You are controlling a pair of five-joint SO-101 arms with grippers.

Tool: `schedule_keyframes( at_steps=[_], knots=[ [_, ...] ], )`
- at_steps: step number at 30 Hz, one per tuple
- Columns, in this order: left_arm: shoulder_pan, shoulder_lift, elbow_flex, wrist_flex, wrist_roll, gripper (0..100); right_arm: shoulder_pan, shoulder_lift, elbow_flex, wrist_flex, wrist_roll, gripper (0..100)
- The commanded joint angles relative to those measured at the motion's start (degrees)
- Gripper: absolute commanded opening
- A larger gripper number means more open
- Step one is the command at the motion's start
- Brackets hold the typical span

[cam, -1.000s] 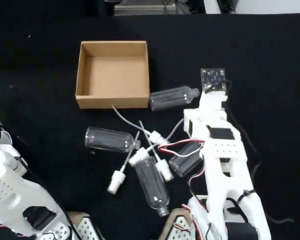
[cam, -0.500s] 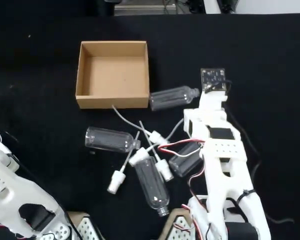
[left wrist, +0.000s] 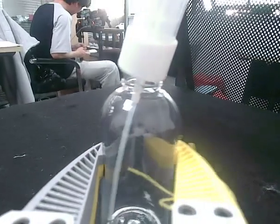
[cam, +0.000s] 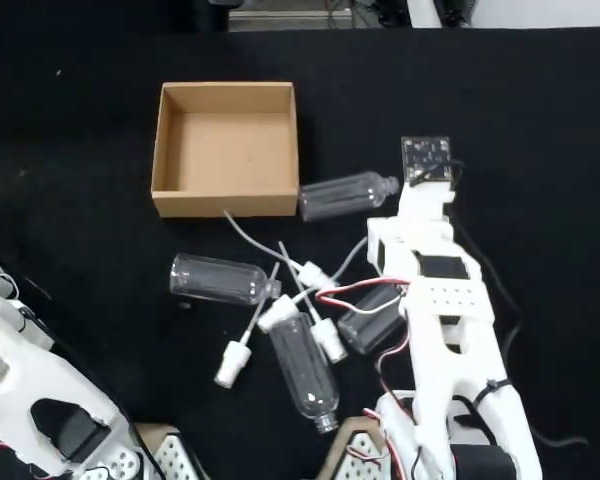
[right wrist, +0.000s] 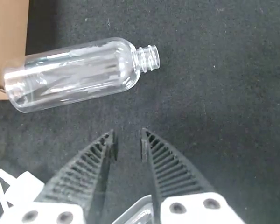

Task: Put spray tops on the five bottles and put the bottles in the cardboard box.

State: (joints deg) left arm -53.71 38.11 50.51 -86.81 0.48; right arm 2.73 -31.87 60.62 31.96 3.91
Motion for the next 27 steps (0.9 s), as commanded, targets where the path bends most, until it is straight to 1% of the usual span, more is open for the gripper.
schedule_keyframes(
  at_steps=[1,3,12,18,27],
  knots=[
    [-0.4,-0.3,-1.9,-1.1,0.7,32,0.4,-0.9,-0.3,-1.1,-0.5,6.4],
    [-0.4,-0.3,-1.9,-1.1,0.7,35,0.4,-0.9,-0.3,-1.1,-0.5,6.4],
    [-0.5,-0.7,-2.2,-1.1,0.4,35,0.4,-0.9,-0.3,-1.1,-0.5,6.4],
    [-0.6,-7.6,-1.5,-0.2,0.5,35,0.4,-0.9,-0.3,-1.1,-0.4,6.4],
    [-0.5,-25.8,6.4,15.8,0.7,35,0.4,-0.9,-0.3,-1.2,-0.4,6.4]
  ],
)
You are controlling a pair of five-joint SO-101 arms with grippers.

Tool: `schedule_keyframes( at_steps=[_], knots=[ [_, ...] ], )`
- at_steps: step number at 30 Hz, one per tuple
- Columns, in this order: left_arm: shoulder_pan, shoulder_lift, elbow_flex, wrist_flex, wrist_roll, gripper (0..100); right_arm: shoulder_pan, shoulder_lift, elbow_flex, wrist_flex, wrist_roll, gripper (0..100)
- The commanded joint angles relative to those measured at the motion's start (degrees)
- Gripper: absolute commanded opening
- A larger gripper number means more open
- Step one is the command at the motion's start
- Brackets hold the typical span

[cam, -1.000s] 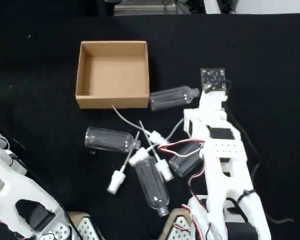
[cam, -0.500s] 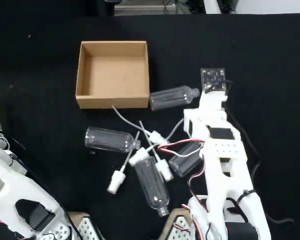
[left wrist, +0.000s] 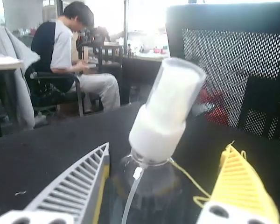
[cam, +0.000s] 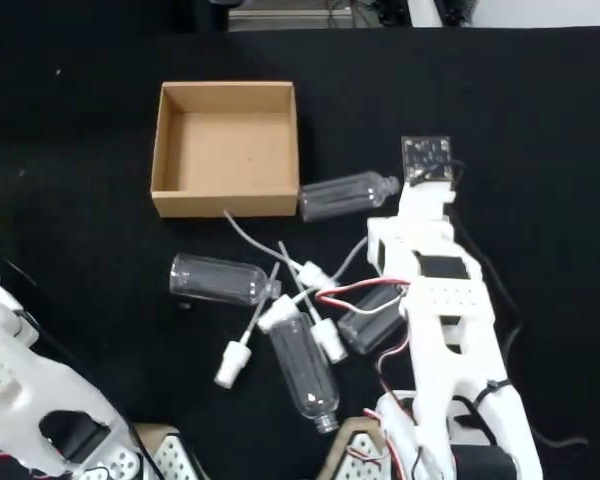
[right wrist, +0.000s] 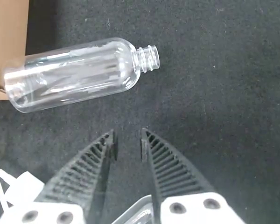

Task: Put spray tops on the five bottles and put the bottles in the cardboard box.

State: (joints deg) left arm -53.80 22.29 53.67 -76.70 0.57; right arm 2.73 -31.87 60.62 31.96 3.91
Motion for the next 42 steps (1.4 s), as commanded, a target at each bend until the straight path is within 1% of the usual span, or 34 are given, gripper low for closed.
schedule_keyframes(
  at_steps=[1,6,12,16,19,22,24,27,29,31,34,35,36,38,42],
  knots=[
    [-0.4,-11.9,4.4,7.0,0.5,35,0.4,-0.9,-0.3,-1.2,-0.4,6.4],
    [-0.8,-18.6,10.2,12.7,0.3,35,0.4,-1.1,-0.3,-1.1,-0.3,6.4],
    [-3.9,-27.5,19.6,12.0,0.2,35,0.4,-1.0,-0.3,-1.3,-0.3,6.4],
    [-4.1,-33.6,26.1,12.1,0.2,35,0.4,-1.0,-0.4,-1.4,-0.3,6.4],
    [-4.1,-35.4,29.5,12.0,0.4,35,0.4,-0.9,-0.4,-1.4,-0.3,6.4],
    [-7.4,-35.9,30.9,11.9,0.2,35,0.4,-0.9,-0.4,-1.4,-0.3,6.4],
    [-8.2,-35.4,29.9,12.0,0.6,35,0.4,-0.9,-0.4,-1.4,-0.3,6.4],
    [-7.4,-35.3,29.4,12.2,-0.4,35,0.4,-0.9,-0.4,-1.4,-0.3,6.4],
    [-6.5,-35.1,26.7,14.3,-4.0,35,0.4,-0.9,-0.4,-1.4,-0.3,6.4],
    [-4.4,-33.9,19.4,23.6,-6.1,35,0.4,-0.9,-0.4,-1.4,-0.3,6.4],
    [-3.7,-31.2,7.4,39.3,-6.2,35,0.4,-0.9,-0.4,-1.4,-0.2,6.4],
    [-3.7,-30.6,5.1,42.8,-6.2,35,0.4,-0.9,-0.4,-1.4,-0.1,6.4],
    [-3.7,-30.3,3.9,44.1,-6.2,35,0.4,-0.9,-0.4,-1.4,-0.1,6.4],
    [-3.7,-30.9,4.1,43.0,-6.2,35,0.4,-0.9,-0.5,-1.5,-0.1,6.4],
    [-3.2,-31.6,7.8,33.8,-6.5,35,0.4,-0.9,-0.7,-1.5,-0.2,6.4]
  ],
)
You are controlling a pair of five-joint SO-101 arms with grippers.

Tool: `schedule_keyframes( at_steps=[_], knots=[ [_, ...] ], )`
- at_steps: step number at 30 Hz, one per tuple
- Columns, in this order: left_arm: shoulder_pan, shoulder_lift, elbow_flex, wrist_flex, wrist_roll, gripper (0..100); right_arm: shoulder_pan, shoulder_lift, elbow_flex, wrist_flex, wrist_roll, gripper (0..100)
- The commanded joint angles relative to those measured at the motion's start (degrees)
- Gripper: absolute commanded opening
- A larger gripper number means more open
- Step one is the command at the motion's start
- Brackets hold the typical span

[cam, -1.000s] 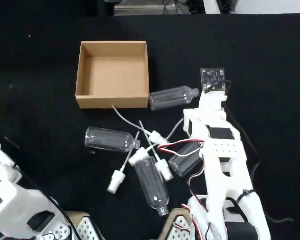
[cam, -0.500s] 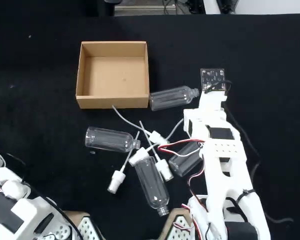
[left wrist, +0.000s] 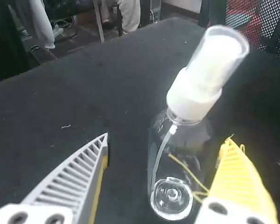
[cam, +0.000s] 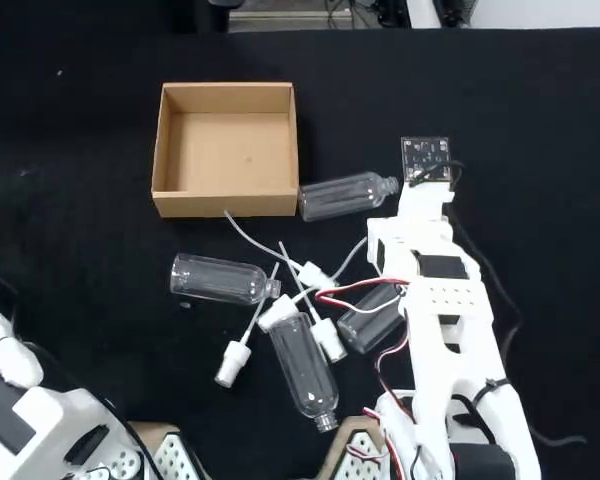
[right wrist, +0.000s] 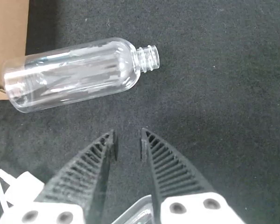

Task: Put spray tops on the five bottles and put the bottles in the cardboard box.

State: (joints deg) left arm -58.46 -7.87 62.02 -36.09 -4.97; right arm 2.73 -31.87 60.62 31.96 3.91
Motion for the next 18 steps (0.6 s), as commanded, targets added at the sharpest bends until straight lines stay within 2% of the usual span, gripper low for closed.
schedule_keyframes(
  at_steps=[1,7,18],
  knots=[
    [2.0,-1.3,0.0,-8.8,-1.1,35,0.4,-0.9,-0.7,-1.5,-0.2,6.4],
    [4.7,2.8,-1.6,-9.8,-1.1,35,0.4,-0.9,-0.4,-1.5,-0.2,6.4],
    [4.1,12.7,-10.2,-10.1,-1.1,35,0.4,-0.9,-0.4,-1.5,-0.3,6.4]
  ],
)
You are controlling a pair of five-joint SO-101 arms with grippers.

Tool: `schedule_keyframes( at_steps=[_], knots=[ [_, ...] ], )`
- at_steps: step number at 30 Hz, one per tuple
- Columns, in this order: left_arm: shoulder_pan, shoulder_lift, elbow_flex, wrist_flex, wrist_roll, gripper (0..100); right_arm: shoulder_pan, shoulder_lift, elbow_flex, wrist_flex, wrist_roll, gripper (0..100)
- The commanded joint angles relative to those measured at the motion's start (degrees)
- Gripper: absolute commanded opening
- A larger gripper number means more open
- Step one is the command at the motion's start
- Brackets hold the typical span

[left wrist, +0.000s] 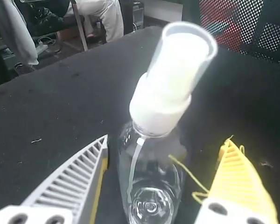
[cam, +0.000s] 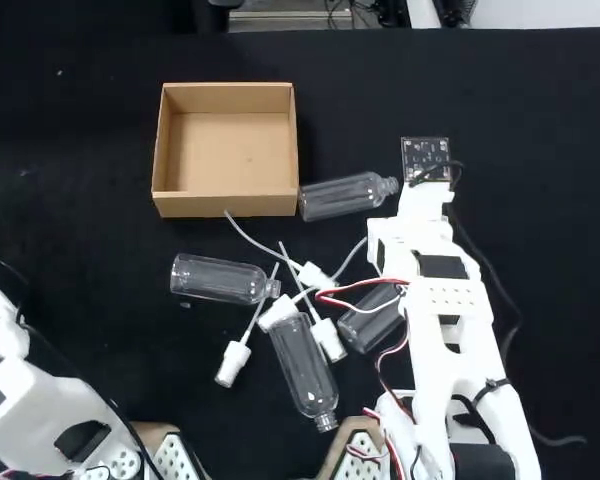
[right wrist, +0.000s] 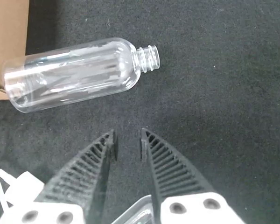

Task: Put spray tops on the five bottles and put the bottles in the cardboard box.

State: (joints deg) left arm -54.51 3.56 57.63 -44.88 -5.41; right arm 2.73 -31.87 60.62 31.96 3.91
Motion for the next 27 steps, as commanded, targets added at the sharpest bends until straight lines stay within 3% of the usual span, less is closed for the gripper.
schedule_keyframes(
  at_steps=[1,17,20,25,27],
  knots=[
    [0.2,1.9,-6.5,-1.3,-0.7,35,0.4,-0.9,-0.4,-1.5,-0.3,6.4],
    [1.1,7.2,-10.4,-1.4,-0.8,34,0.4,-0.9,-0.3,-1.5,-0.3,6.4],
    [1.7,7.1,-8.7,-1.4,-0.8,26,0.4,-0.9,-0.3,-1.5,-0.3,6.4],
    [3.6,1.9,-4.6,-1.5,-0.4,3,0.5,-0.9,-0.3,-1.5,-0.1,6.4],
    [5.1,-2.1,-1.9,-1.5,-0.3,4,0.5,-0.9,-0.3,-1.5,-0.1,6.4]
  ],
)
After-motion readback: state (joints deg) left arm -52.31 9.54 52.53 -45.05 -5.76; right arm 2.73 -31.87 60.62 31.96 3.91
